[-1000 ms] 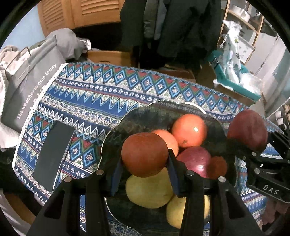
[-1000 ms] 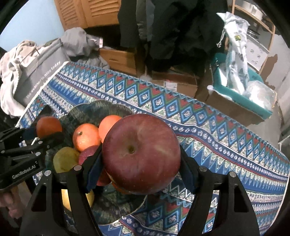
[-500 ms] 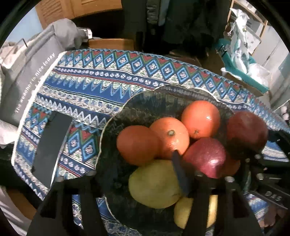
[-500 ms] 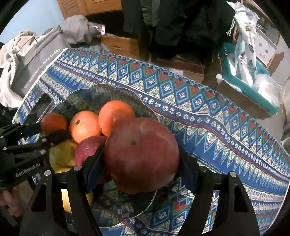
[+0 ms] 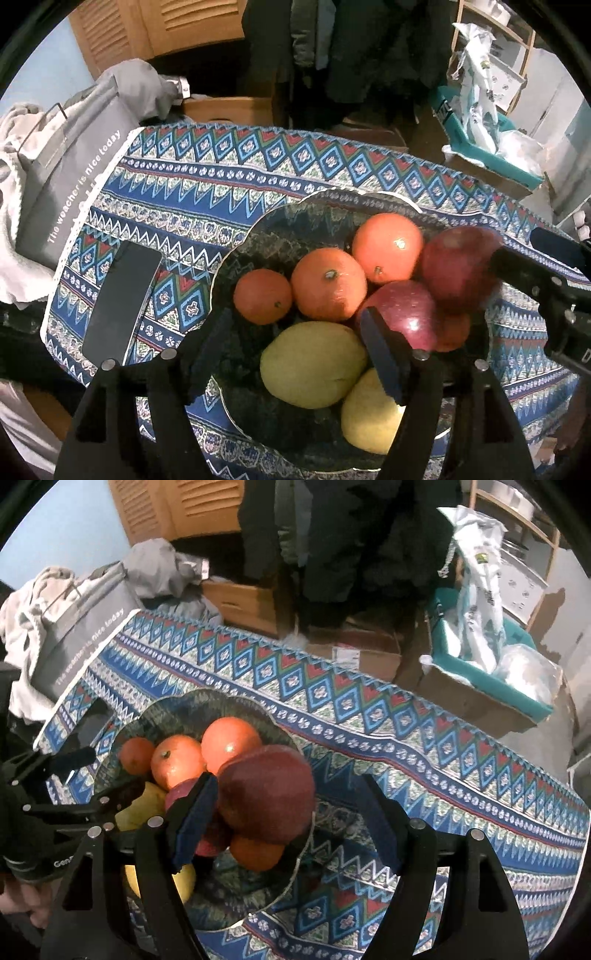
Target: Organize fruits
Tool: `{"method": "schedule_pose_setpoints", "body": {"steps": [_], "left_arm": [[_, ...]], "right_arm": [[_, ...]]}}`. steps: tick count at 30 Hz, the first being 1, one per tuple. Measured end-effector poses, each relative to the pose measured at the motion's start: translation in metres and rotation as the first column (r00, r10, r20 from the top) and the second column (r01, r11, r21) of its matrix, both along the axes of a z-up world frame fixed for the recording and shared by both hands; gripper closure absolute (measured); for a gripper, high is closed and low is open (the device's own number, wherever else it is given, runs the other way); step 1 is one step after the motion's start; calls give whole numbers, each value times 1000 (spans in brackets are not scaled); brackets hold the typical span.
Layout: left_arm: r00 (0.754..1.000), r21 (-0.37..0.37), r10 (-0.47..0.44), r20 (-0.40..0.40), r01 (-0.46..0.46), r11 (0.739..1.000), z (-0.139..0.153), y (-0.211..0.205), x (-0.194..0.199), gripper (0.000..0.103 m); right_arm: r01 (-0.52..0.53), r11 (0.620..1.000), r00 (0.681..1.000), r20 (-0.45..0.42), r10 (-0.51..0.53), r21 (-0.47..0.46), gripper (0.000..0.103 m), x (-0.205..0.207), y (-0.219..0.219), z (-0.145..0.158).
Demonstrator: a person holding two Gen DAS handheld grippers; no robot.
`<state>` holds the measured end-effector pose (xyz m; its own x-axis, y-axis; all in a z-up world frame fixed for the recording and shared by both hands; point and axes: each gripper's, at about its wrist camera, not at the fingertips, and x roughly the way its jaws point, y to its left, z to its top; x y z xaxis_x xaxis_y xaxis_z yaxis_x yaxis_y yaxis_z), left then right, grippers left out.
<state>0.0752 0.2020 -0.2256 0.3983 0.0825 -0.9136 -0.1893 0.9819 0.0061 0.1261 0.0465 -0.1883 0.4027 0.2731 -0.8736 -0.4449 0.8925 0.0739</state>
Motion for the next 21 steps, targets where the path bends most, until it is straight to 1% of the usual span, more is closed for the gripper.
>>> {"method": "schedule_pose_setpoints", "body": {"steps": [1,4,9,12,17,21], "left_arm": [[1000,1,-3,6,3,1000,3,-1,-1,23],[999,10,-20,25,20,1000,15,-7,-4,23],[998,3,-25,63,25,1000,36,-14,-9,23],[995,17,-36,91,35,999,50,-20,-14,23],[985,35,-63,162,58,998,84,-33,-23,23],[972,39,-81,221,74,996,108,-42,-30,19]], "right_arm": [[6,1000,1000,3,-6,4,25,-1,-2,3],[23,1000,1000,19,-23,1,25,-3,-8,12],[64,998,994,87,-64,5,25,-12,-23,37],[76,997,989,128,-74,-7,24,-19,-31,51],[99,995,980,174,-98,6,24,-30,-46,73],[122,992,969,213,-124,27,24,-38,-61,94]]}}
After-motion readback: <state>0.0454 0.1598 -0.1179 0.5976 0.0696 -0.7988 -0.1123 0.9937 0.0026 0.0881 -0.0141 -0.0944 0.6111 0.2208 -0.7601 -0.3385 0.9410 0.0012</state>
